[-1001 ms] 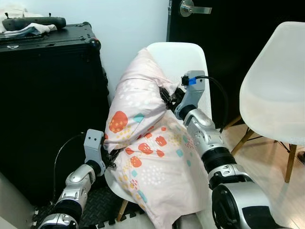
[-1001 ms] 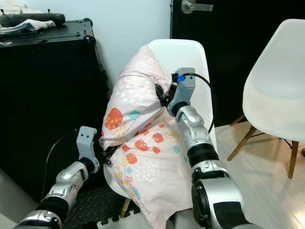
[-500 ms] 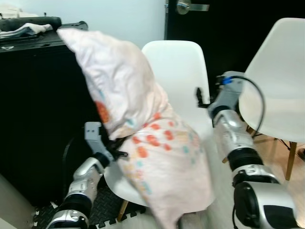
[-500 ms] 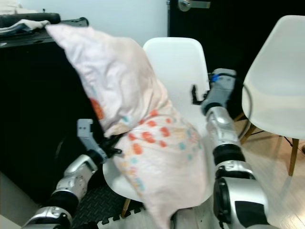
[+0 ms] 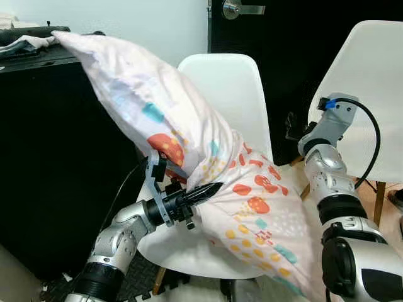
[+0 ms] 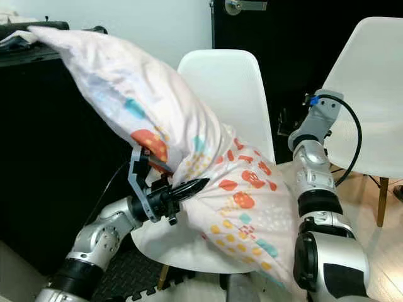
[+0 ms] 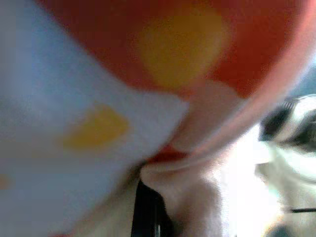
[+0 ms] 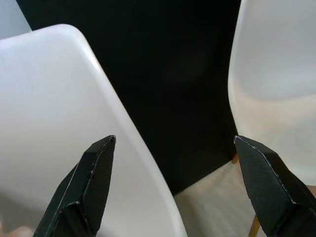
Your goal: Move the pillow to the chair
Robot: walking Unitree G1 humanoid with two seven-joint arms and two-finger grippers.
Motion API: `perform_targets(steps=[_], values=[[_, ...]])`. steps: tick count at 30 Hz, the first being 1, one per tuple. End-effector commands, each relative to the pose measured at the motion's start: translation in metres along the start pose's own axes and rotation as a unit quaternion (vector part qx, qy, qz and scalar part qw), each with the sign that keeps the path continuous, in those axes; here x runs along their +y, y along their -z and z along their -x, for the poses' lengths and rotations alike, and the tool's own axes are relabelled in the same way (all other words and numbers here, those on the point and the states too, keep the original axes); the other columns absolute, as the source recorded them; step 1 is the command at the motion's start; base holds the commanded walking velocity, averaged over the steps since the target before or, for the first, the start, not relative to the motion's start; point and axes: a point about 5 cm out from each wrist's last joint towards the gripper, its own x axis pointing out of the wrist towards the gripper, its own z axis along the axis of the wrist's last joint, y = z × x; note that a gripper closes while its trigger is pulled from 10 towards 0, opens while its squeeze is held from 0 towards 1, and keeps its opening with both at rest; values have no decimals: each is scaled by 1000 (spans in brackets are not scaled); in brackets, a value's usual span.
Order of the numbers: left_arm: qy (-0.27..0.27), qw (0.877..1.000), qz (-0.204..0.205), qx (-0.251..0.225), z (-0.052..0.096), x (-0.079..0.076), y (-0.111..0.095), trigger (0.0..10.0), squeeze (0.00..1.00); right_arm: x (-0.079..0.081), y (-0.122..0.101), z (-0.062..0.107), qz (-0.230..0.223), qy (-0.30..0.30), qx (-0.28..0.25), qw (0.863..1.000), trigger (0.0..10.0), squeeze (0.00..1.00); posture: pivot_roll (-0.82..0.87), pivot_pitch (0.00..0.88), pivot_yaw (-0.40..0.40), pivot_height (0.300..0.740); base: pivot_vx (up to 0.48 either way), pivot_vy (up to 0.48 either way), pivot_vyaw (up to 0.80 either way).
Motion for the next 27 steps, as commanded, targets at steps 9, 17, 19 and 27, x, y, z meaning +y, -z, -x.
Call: perform_targets(steps=[9, 17, 19, 27], values=[[-507, 859, 24, 63, 134, 61, 42, 10000, 0, 3, 11, 3, -8, -5, 16, 1000, 10000, 1000, -239, 35, -5, 490, 0, 0, 0], [-590, 803, 5, 80, 151, 63, 42, 10000, 1000, 11, 10, 1, -9, -21, 18, 1000, 10000, 1000, -236, 34, -17, 490, 0, 0, 0], [-577, 811, -30, 90, 140, 65, 29, 10000, 1000, 12, 10, 1, -9, -22, 19, 1000, 10000, 1000, -230, 34, -19, 490, 0, 0, 0], [-470, 870, -117, 90, 86, 52, -3, 10000, 1000, 15, 12, 1, -11, -25, 22, 999, 10000, 1000, -221, 33, -13, 490, 0, 0, 0]])
